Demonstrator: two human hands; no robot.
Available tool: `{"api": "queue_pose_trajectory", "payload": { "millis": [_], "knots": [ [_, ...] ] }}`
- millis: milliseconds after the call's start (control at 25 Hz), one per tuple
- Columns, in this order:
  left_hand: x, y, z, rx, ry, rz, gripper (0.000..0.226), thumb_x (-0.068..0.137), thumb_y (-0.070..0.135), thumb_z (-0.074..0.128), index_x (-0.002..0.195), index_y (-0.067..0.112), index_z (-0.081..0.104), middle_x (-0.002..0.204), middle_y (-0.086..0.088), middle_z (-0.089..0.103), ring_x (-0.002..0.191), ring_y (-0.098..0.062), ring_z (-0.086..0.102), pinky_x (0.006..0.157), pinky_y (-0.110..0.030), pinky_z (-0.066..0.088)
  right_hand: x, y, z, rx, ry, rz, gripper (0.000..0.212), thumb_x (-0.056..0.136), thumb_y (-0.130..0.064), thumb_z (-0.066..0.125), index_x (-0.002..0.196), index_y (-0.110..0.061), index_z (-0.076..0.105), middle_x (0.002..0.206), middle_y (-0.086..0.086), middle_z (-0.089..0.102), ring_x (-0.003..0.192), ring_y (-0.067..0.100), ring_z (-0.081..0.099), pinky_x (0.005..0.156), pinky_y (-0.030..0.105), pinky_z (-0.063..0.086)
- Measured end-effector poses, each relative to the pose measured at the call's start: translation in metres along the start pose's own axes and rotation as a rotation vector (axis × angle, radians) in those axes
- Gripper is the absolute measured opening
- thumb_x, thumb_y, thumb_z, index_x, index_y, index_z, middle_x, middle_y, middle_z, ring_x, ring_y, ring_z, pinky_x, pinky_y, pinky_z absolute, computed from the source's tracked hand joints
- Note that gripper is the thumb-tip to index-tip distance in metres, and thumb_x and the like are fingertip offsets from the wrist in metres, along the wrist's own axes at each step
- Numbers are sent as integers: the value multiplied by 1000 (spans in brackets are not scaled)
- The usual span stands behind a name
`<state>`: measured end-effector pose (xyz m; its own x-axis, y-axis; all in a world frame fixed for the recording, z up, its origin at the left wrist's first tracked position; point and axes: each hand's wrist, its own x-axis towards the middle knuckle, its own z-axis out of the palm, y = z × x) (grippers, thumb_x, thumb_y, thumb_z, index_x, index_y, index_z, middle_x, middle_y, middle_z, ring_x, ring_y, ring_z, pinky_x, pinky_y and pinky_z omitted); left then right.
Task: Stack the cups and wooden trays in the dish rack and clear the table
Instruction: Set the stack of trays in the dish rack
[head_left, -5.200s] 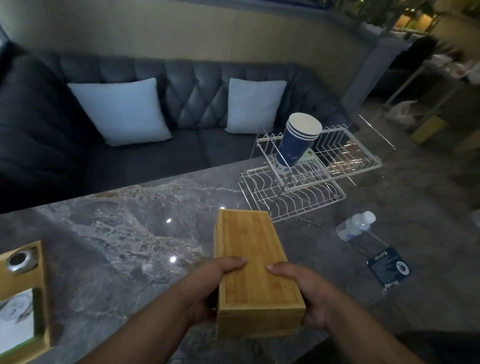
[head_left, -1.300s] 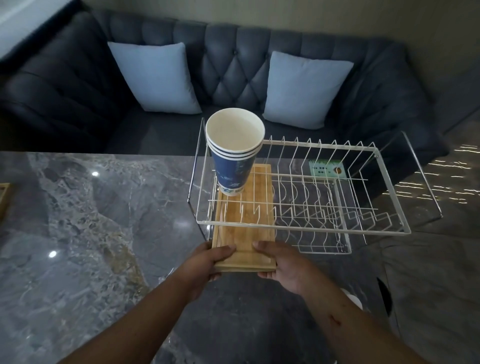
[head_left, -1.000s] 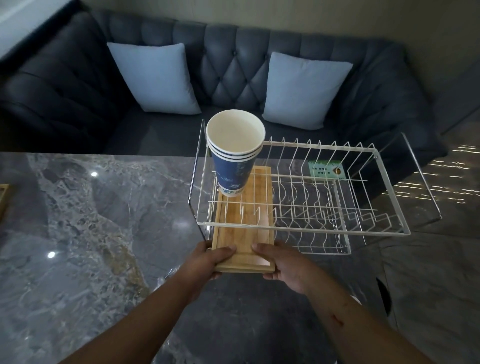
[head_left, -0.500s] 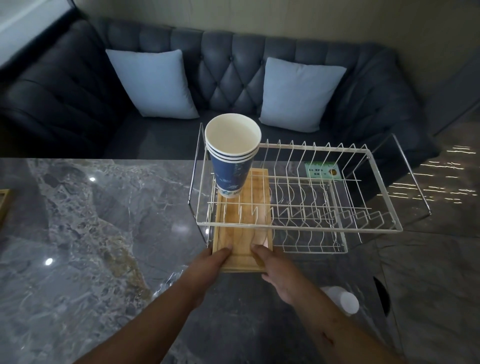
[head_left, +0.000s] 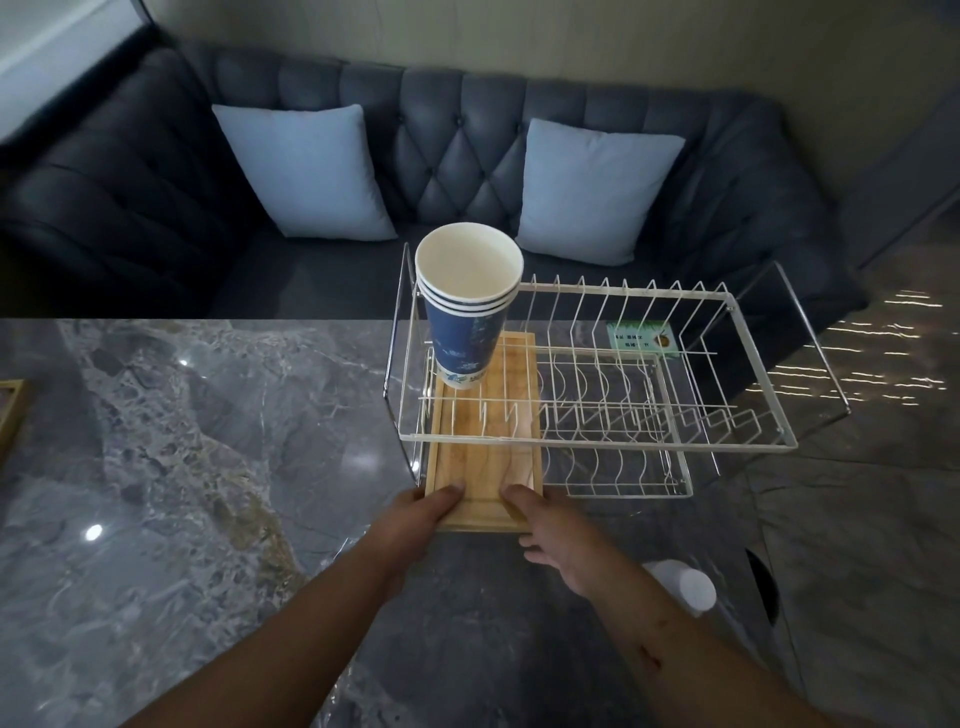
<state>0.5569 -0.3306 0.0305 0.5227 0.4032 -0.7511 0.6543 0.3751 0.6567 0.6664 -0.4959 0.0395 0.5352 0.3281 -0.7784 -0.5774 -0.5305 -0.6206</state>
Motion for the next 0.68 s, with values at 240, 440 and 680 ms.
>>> {"api": "queue_pose_trajectory", "payload": {
  "millis": [240, 440, 680],
  "knots": [
    [-9, 1, -6, 129, 5, 84, 42, 86, 53, 73, 110, 19, 72, 99, 5, 76, 89, -12, 69, 64, -28, 48, -12, 1, 0, -101, 40, -55, 49, 88, -63, 61, 123, -31, 48, 118, -4, 61, 107, 24, 63, 88, 43, 58],
    [-20, -5, -18, 365, 38, 231, 37, 86, 56, 67, 109, 28, 65, 103, 10, 72, 95, -13, 69, 94, -42, 56, -20, 8, 2, -293, 167, -227, 46, 91, -55, 60, 125, -24, 58, 98, -17, 64, 90, 5, 61, 82, 34, 51],
    [-37, -13, -38, 766, 112, 403, 66, 68, 70, 55, 125, 37, 59, 115, 13, 70, 93, -9, 66, 74, -29, 52, -37, 25, 4, -429, 268, -342, 33, 92, -47, 61, 119, -29, 59, 94, -13, 71, 90, 12, 68, 85, 34, 51]
  ]
}}
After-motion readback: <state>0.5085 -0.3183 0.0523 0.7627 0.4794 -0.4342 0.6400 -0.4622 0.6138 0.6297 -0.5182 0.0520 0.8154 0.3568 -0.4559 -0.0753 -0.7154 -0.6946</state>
